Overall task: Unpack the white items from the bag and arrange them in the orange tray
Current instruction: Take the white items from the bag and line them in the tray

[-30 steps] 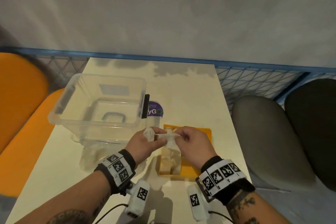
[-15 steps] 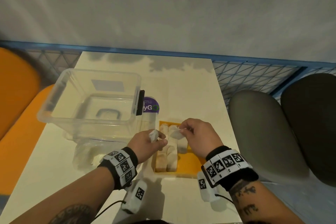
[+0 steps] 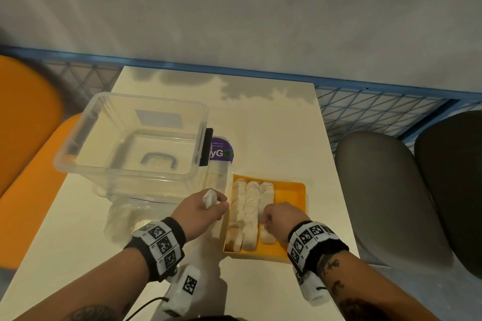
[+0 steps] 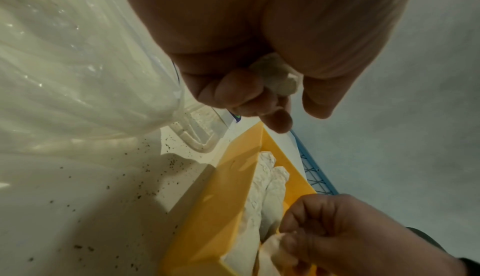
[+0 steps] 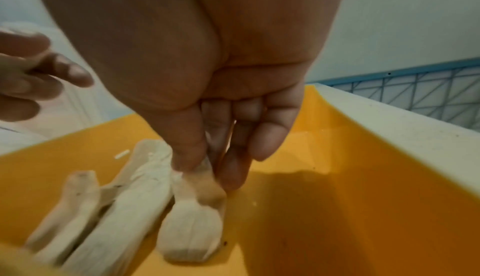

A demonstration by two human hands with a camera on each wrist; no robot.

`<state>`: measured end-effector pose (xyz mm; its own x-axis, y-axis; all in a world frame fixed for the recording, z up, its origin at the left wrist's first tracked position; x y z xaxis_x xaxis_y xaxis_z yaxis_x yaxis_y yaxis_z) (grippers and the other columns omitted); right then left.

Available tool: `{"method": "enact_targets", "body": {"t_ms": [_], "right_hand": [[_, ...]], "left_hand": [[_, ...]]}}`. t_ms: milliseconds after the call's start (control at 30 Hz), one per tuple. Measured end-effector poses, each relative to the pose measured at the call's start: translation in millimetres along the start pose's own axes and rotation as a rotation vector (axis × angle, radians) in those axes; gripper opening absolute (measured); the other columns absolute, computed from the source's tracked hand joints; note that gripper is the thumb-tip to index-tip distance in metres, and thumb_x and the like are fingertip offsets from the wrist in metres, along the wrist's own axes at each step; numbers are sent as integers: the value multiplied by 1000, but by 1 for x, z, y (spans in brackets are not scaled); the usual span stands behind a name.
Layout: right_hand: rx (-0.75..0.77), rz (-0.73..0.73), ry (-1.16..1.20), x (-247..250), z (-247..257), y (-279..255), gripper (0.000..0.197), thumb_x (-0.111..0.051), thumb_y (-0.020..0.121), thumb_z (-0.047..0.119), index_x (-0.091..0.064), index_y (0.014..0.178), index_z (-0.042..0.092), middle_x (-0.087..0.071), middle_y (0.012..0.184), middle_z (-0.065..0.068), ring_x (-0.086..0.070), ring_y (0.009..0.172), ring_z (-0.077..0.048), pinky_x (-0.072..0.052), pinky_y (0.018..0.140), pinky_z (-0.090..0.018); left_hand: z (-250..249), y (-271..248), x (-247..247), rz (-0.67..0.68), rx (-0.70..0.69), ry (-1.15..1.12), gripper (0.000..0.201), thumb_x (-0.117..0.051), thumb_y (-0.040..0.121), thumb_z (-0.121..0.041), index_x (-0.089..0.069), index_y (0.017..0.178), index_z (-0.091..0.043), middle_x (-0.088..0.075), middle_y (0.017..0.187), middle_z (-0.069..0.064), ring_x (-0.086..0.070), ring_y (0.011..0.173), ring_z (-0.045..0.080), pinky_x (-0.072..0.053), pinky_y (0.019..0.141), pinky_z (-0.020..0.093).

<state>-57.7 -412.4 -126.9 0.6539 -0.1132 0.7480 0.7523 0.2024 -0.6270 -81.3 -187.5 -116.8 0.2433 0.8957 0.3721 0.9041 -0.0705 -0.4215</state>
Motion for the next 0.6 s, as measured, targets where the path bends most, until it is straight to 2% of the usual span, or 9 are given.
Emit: {"method": "enact_targets", "body": {"t_ms": [67,167,233,400,500,600], "right_hand": [[-38,-40,39,4,-2,10,11,-56,93,21,-64,97,25,-65,107,-2,-61,92,-20,-52,78,-32],[-64,-86,85,11,-6,22,13,-58,92,21,-68,101,24,-66,112,-1,-61,100,-22,-53,86,-34],[-70,-79,95,12,-9,27,15,-61,92,21,-68,105,23,-65,116,-1,-61,105,-22,-52,89,-33],[-47,-80,102,12,-10,32,15,-63,92,22,-70,105,23,-65,117,0,-61,107,-20,-51,89,-31],[-33,-102,87,12,-8,33,17,-63,92,22,-70,107,25,-66,118,1,-61,107,-21,-52,89,-33],[-27,-109,87,14,-6,29,24,-64,91,24,-67,114,26,-65,121,0,-60,110,-21,-51,92,-34]], "left_hand": [[1,1,-1,4,13,3,8,-66,91,-35,-67,96,-29,-72,76,-2,-66,72,9,-48,67,27],[1,3,-1,8,21,14,10,-66,90,-36,-66,98,-30,-72,80,-2,-67,77,14,-49,70,30],[1,3,-1,9,30,14,10,-66,90,-36,-65,98,-31,-71,84,-3,-64,74,14,-49,68,30],[-3,2,-5,34,57,-54,13,-68,88,-30,-63,100,-34,-71,88,5,-62,64,14,-49,55,25],[-4,2,-8,61,55,-126,20,-70,86,-25,-62,104,-32,-69,86,8,-65,69,17,-52,57,27],[-5,0,-10,107,66,-212,32,-70,79,-29,-61,110,-30,-70,96,15,-66,75,21,-54,61,30]]}}
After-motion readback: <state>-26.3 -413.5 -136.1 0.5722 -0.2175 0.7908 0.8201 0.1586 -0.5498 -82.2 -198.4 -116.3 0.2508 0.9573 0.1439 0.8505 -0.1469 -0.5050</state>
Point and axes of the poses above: each hand's wrist, its own y-axis towards the middle knuckle, its own x-axis out of the back of the hand, z = x × y, the point moved 3 cm from there along y, towards the middle knuckle
